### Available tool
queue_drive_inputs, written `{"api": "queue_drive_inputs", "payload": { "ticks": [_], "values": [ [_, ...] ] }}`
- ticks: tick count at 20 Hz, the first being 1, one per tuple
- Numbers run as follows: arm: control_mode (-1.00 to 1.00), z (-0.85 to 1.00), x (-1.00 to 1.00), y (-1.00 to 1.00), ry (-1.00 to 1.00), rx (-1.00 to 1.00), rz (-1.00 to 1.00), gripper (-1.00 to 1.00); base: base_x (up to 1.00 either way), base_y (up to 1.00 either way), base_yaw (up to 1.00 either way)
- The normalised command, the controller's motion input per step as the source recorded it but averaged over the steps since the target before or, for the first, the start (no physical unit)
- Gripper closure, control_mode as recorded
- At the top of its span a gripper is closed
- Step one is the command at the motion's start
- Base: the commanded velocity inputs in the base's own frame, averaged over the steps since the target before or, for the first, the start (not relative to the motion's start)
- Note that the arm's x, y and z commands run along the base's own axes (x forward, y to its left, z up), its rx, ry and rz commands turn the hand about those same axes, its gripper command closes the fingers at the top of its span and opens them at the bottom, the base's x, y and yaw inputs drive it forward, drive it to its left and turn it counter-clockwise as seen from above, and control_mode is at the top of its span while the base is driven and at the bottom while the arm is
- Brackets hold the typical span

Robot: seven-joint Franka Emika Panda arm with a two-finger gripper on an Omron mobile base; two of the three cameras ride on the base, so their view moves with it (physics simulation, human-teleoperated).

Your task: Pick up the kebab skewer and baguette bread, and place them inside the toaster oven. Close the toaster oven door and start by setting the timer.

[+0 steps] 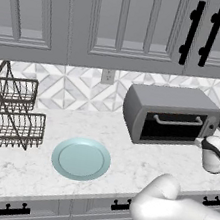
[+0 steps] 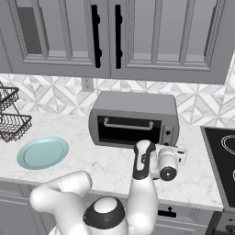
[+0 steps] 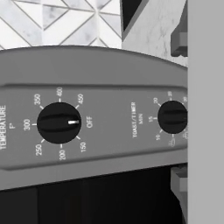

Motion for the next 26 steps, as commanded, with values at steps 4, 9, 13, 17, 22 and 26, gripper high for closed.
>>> {"api": "queue_drive_inputs", "payload": {
  "ticks": [4, 9, 13, 17, 22, 26],
  "values": [
    [-1.0, 0.0, 0.05, 0.0, 0.01, 0.0, 0.0, -1.0, 0.0, 0.0, 0.0],
    [-1.0, 0.0, 0.09, 0.0, 0.0, 0.0, 0.0, -1.0, 0.0, 0.0, 0.0],
    [-1.0, 0.0, 0.0, 0.0, 0.0, 0.0, 0.0, -1.0, 0.0, 0.0, 0.0],
    [-1.0, 0.0, 0.0, 0.0, 0.0, 0.0, 0.0, -1.0, 0.0, 0.0, 0.0],
    [-1.0, 0.0, 0.0, 0.0, 0.0, 0.0, 0.0, 1.0, 0.0, 0.0, 0.0],
    [-1.0, 0.0, 0.0, 0.0, 0.0, 0.0, 0.0, 1.0, 0.0, 0.0, 0.0]
  ]
}}
